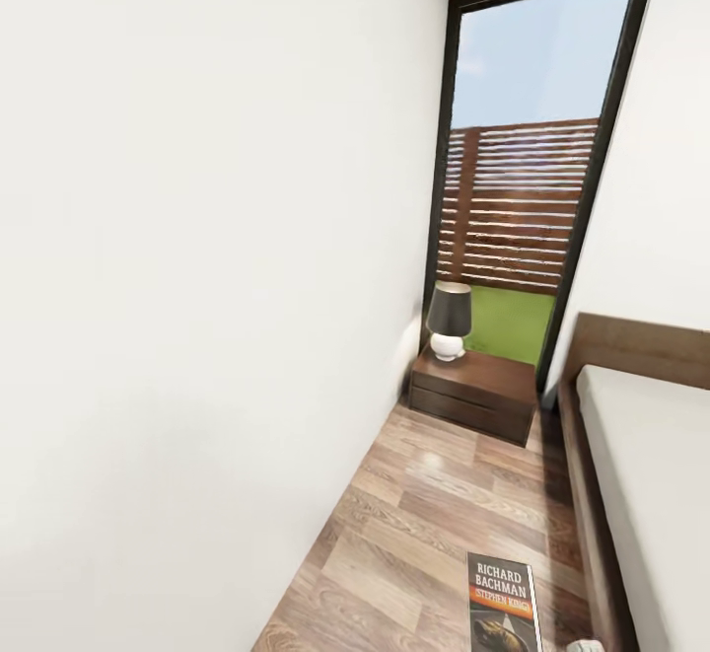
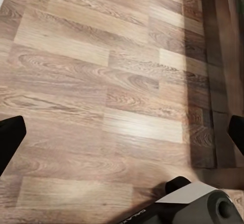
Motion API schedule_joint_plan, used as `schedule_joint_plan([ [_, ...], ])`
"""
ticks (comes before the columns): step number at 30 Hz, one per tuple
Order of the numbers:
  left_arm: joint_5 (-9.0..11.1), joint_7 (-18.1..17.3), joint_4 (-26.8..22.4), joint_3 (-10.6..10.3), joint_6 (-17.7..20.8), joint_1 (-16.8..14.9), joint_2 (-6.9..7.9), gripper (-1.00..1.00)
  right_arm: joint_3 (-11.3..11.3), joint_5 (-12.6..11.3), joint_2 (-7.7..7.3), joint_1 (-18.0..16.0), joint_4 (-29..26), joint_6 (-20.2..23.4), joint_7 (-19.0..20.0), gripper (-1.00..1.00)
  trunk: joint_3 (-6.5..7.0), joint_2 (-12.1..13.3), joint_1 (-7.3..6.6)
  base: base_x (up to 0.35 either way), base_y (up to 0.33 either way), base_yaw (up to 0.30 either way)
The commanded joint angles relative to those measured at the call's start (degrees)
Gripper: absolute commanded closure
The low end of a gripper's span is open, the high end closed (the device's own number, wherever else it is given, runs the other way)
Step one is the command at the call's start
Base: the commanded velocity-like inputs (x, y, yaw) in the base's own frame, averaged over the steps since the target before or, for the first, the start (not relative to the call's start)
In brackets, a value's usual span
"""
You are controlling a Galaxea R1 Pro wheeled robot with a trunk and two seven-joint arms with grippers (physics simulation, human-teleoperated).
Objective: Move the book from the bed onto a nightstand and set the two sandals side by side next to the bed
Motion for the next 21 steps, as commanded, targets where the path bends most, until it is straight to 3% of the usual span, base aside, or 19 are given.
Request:
schedule_joint_plan([
  [1,-0.2,0.0,0.0,-0.1,-0.3,0.0,0.02,-1.0,0.4,-0.6,-0.03,0.0,0.0,0.1,0.2,1.0,0.01,0.0,0.02,0.003,0.0,-0.272],
  [12,-0.2,0.0,0.0,-0.1,-0.3,0.0,0.05,-1.0,0.4,-0.6,-0.03,0.0,0.0,0.2,0.2,1.0,0.56,0.0,0.02,0.001,0.0,-0.268],
  [21,-0.2,0.0,0.0,-0.1,-0.3,0.0,0.07,-1.0,0.4,-0.5,-0.03,0.0,0.0,0.1,0.2,1.0,0.63,0.0,0.02,0.193,0.069,-0.042],
])
